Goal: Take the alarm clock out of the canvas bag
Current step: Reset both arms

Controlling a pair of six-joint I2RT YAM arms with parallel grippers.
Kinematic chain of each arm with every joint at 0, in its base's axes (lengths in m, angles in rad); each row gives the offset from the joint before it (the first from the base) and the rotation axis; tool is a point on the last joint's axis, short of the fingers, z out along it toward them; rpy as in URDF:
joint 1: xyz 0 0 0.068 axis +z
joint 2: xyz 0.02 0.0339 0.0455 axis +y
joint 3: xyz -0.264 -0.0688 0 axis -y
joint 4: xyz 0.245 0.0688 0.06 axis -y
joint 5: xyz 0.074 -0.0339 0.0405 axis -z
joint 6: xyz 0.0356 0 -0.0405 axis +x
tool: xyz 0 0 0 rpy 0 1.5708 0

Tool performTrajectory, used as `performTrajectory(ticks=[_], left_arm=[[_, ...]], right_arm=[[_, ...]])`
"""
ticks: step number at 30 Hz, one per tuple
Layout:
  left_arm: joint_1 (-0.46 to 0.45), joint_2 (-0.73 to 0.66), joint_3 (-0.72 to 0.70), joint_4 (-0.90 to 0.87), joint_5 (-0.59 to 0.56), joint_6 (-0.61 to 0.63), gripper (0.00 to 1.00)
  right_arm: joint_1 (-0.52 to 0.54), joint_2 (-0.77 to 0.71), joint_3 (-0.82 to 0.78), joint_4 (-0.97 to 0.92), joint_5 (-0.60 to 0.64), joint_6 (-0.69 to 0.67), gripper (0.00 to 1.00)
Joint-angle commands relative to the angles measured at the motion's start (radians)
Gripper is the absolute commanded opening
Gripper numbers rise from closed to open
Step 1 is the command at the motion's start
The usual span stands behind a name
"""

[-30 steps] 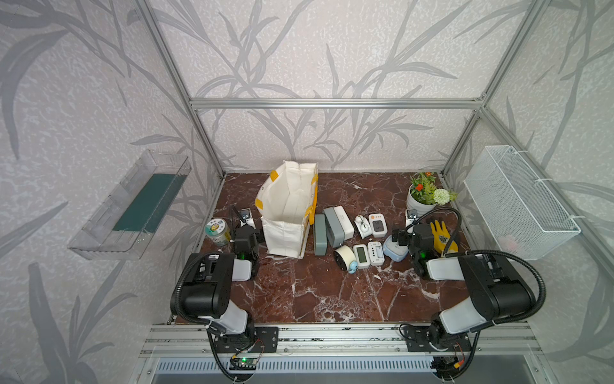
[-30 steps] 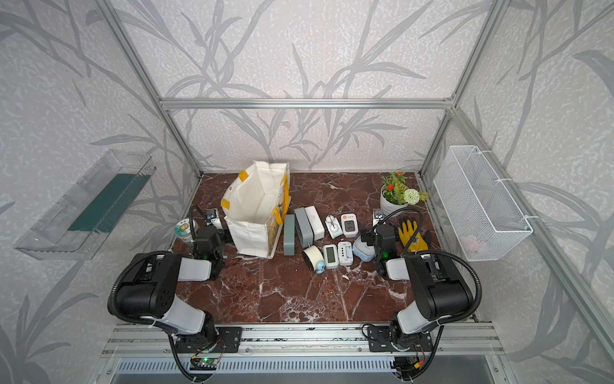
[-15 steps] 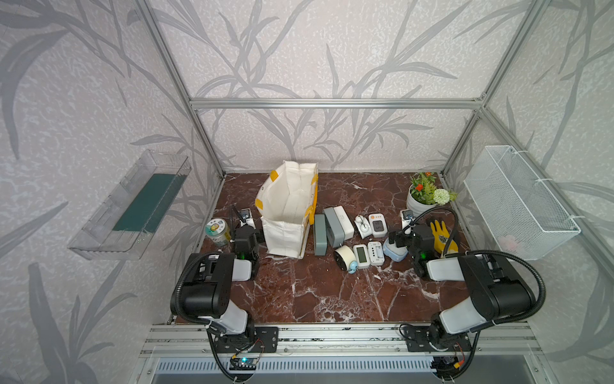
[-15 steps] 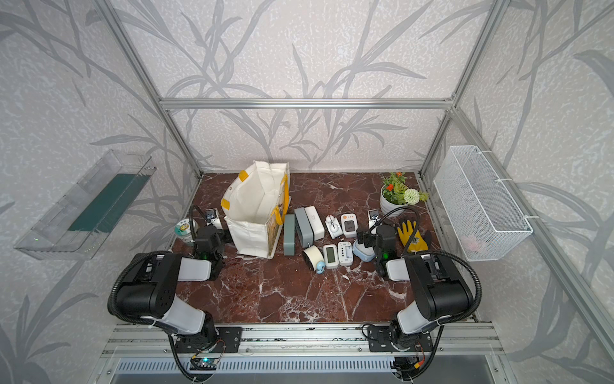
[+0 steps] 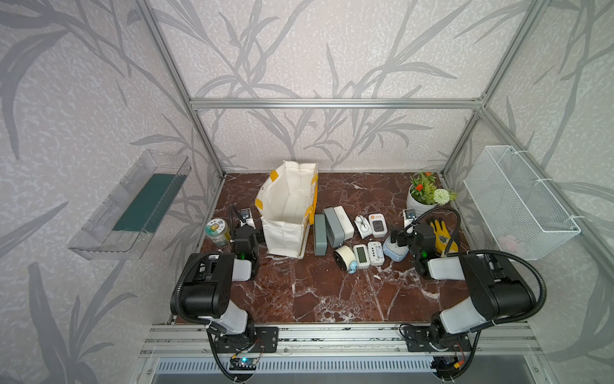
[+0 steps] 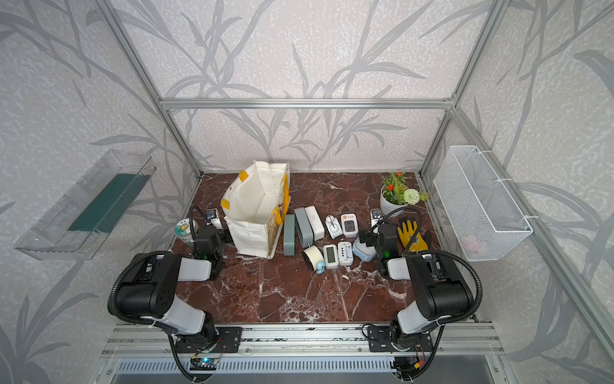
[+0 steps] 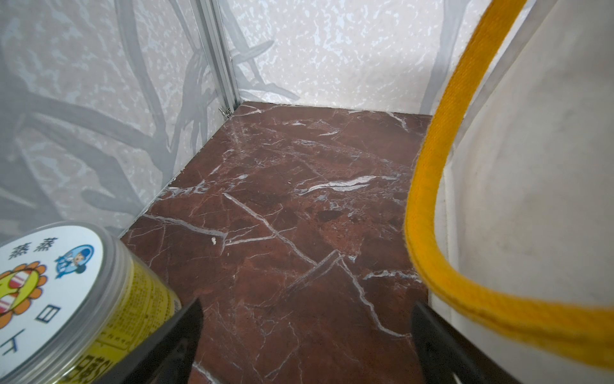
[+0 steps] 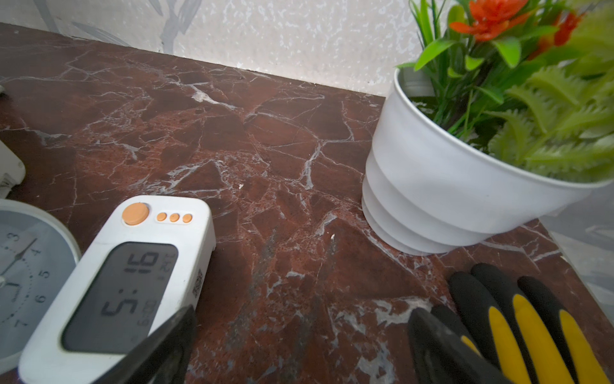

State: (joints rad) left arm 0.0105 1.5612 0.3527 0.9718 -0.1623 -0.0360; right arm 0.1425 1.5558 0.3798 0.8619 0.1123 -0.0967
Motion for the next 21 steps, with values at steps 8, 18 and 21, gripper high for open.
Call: performTrajectory(ticks=[8,18,21], left_arm=[[0.003,0.006,0.009,0.004,0.007,0.015,0.99],[0.013,0.006,0.022,-0.019,0.038,0.008,0.99],[0.026,0.005,0.023,-0.025,0.059,0.002,0.99]], right_arm=[[-0.005,-0.007,0.021,0.005,0.007,0.013,0.99],[-0.006,-0.007,0.021,0.005,0.007,0.014,0.99],[-0.005,-0.007,0.021,0.005,0.007,0.014,0.99]])
